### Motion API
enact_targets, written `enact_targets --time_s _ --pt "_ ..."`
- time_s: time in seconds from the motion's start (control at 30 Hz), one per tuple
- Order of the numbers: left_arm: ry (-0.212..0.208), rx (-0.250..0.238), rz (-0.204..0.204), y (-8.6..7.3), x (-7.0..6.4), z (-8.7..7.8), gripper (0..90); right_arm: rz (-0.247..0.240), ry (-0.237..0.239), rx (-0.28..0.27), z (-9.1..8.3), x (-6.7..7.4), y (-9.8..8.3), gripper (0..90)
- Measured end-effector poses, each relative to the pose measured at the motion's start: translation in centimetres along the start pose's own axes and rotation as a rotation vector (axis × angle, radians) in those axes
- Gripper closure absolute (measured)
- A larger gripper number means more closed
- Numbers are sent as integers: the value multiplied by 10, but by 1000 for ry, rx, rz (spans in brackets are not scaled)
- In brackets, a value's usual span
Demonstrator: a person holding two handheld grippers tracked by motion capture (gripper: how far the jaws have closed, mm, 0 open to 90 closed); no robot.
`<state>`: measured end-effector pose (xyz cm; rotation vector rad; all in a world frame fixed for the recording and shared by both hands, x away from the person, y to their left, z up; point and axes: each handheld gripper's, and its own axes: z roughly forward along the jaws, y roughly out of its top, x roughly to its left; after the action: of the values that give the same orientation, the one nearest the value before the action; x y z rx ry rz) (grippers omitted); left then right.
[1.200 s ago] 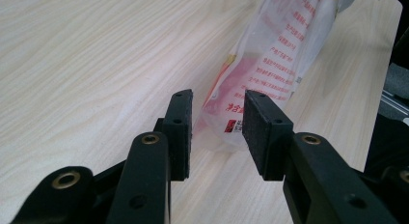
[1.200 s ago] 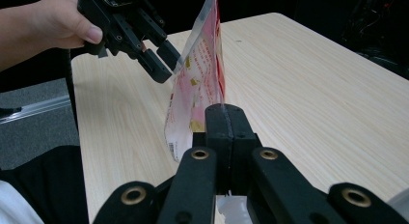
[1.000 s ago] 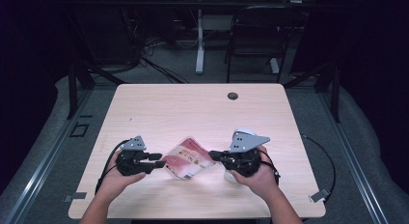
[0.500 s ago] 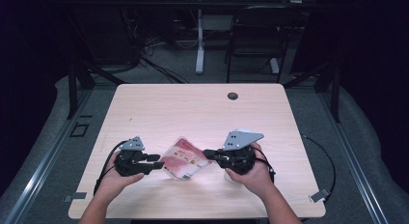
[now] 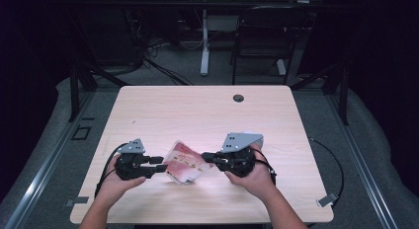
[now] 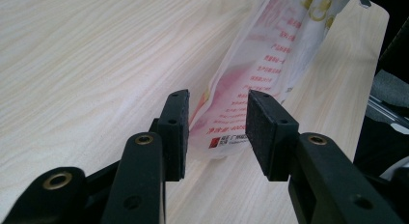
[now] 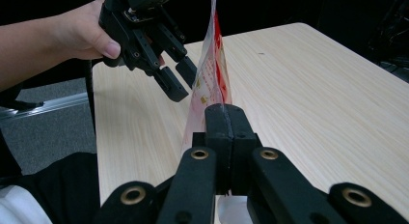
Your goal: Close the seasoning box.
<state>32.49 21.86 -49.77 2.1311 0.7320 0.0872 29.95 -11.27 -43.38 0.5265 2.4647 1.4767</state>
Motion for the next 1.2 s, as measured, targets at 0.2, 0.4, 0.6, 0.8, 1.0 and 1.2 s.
enact_targets --time_s 0.2,0.4,0.6,0.8,1.0,1.2 --pt "-6 -20 7 1 -1 -4 607 -17 16 5 7 5 7 900" --pt "-6 -25 7 0 0 -6 605 -34 28 12 17 9 16 900" --pt "-4 -30 -4 -3 3 -10 603 -38 38 16 25 12 22 897" --pt "-3 -39 -10 -5 4 -12 581 -23 49 12 32 14 25 864" --pt "8 -40 -18 -6 6 -12 562 -19 56 4 37 15 28 784" --pt "17 -45 -34 -9 10 -12 536 1 75 -28 36 16 29 749"
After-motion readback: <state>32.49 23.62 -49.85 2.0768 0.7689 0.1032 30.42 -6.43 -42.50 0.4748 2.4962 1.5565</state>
